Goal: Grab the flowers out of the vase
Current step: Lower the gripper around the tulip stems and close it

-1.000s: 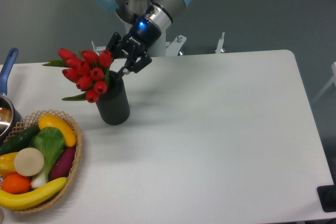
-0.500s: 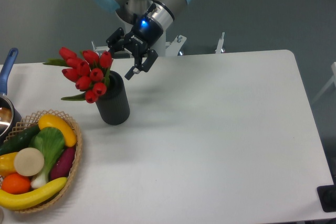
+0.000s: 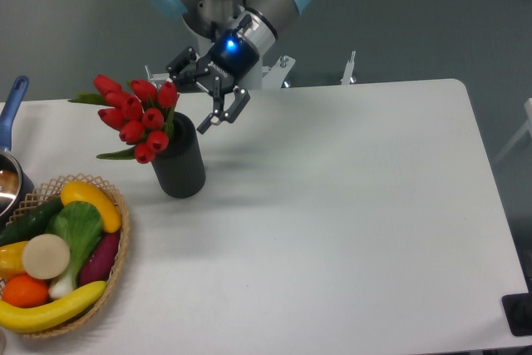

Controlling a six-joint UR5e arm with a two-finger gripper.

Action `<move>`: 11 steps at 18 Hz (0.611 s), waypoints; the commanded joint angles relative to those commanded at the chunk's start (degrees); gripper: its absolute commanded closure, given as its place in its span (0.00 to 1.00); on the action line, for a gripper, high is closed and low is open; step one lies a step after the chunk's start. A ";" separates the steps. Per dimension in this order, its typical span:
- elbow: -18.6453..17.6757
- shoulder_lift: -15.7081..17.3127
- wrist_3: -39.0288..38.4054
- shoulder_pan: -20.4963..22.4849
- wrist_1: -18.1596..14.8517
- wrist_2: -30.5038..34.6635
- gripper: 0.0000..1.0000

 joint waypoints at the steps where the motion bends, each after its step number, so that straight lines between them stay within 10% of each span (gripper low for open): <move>1: 0.18 -0.27 0.00 -0.44 0.00 0.00 0.00; 4: 0.44 -1.06 0.17 -0.88 0.09 0.17 0.06; 7: 0.79 -0.71 0.00 -0.88 0.00 1.49 0.92; 11: 1.24 -0.36 -0.35 -0.88 -0.09 3.43 1.00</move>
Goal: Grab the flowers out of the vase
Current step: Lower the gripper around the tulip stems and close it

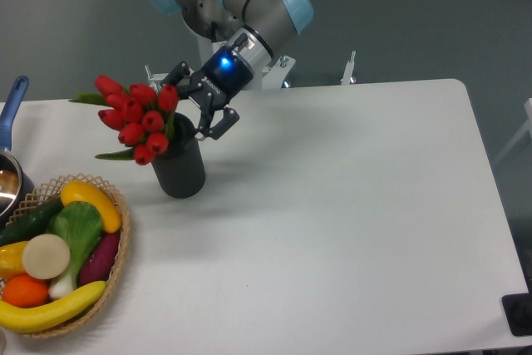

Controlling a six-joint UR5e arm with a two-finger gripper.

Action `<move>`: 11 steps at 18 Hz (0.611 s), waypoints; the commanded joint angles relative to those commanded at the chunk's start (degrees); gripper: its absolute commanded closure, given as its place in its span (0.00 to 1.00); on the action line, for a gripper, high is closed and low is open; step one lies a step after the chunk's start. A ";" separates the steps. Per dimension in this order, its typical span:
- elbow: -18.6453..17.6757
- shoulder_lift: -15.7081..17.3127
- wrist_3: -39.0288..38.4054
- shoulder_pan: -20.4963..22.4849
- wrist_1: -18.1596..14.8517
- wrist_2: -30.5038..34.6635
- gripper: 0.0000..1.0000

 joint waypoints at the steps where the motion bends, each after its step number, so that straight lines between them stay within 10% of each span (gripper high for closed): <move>1: 0.00 0.44 -0.78 0.00 0.09 0.00 1.00; 11: -1.49 5.01 -2.81 0.79 0.18 -0.70 1.00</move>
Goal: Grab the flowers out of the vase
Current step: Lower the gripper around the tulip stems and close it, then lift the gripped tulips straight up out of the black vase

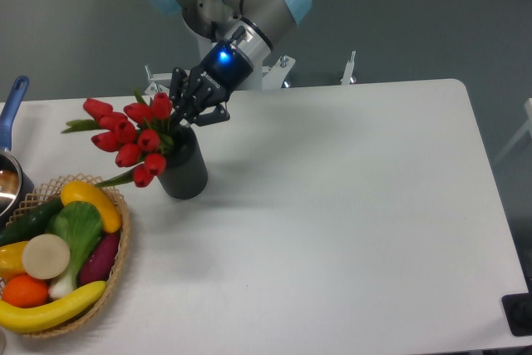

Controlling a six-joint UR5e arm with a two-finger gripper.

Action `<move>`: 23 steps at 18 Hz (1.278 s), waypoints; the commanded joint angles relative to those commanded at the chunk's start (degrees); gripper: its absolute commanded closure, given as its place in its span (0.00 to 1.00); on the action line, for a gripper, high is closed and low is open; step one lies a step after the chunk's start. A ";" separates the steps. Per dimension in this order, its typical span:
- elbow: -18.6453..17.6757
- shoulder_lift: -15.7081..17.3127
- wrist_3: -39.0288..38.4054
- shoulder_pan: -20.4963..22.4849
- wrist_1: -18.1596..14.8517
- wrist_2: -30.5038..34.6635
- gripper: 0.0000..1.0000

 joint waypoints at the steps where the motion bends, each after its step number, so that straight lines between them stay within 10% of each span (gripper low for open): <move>1: 0.00 0.87 -1.05 0.00 0.00 -0.09 1.00; 23: 16.95 6.77 -30.57 1.50 -0.18 -8.26 1.00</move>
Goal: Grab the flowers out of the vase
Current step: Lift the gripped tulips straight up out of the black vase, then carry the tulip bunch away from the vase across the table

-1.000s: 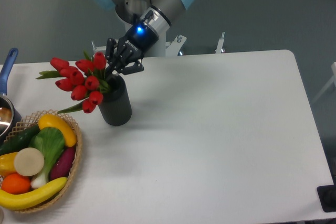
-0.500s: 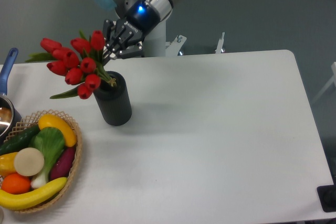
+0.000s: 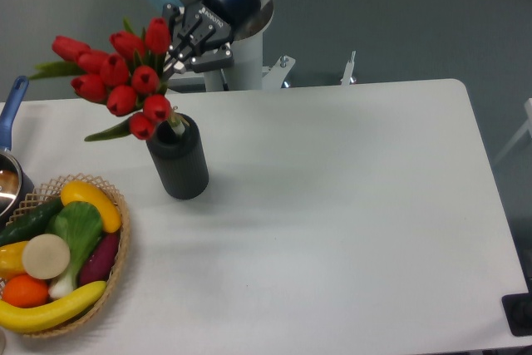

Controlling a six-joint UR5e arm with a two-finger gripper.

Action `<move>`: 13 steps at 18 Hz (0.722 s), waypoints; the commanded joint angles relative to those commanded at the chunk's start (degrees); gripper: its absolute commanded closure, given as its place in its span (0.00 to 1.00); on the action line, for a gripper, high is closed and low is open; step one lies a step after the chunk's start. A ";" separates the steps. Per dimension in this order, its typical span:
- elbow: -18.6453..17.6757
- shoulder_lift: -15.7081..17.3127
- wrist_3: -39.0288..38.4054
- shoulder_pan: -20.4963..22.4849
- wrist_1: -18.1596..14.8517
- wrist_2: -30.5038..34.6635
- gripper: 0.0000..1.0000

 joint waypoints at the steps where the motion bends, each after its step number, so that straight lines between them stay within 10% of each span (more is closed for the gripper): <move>1: 1.23 0.09 -1.59 0.17 0.00 0.00 1.00; 13: 9.23 -2.01 -5.22 12.37 0.26 -4.48 1.00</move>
